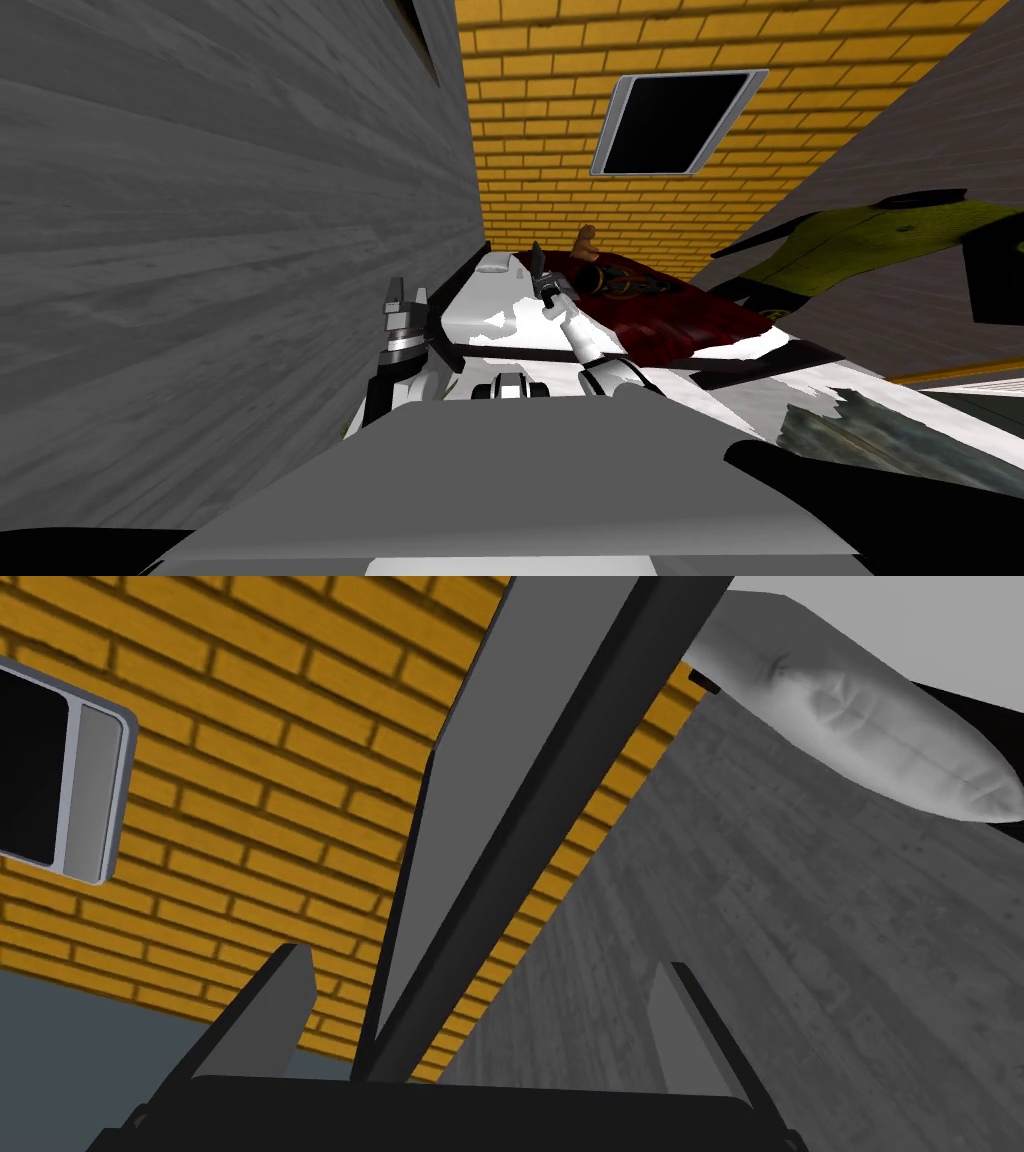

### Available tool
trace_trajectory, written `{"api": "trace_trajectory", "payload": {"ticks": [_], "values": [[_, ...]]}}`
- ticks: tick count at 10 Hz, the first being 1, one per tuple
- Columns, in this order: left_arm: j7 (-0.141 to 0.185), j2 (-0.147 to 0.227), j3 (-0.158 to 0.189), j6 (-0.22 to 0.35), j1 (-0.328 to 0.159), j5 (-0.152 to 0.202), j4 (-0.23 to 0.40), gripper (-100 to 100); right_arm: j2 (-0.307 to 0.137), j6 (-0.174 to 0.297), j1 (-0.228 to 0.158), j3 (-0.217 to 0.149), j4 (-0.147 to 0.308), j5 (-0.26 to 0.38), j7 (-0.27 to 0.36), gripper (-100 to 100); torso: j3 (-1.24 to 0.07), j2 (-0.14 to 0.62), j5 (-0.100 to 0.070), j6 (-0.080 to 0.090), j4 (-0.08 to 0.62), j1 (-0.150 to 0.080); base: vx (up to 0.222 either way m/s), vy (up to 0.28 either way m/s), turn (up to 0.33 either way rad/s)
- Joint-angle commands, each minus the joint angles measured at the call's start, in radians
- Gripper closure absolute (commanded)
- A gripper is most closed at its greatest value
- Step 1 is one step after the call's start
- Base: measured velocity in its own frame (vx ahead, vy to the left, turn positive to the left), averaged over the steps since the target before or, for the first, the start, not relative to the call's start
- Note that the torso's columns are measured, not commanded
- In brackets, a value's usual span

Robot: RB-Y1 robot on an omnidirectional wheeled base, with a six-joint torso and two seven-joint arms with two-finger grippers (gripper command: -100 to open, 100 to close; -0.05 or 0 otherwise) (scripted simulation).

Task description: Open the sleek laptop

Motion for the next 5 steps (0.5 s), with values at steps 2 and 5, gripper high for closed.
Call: {"api": "trace_trajectory", "payload": {"ticks": [2,5], "values": [[0.0,0.0,0.0,0.0,0.0,0.0,0.0,0,-0.04,0.058,-0.078,0.007,0.086,0.055,0.069,-100,0.0,0.0,0.0,0.0,0.0,0.001,0.016,0.064,0.008],[0.0,0.0,0.0,0.0,0.0,0.0,0.0,0,-0.075,0.03,-0.082,-0.015,0.116,0.044,0.056,-100,0.0,0.001,-0.001,0.0,0.0,-0.001,0.004,0.02,0.039]]}}
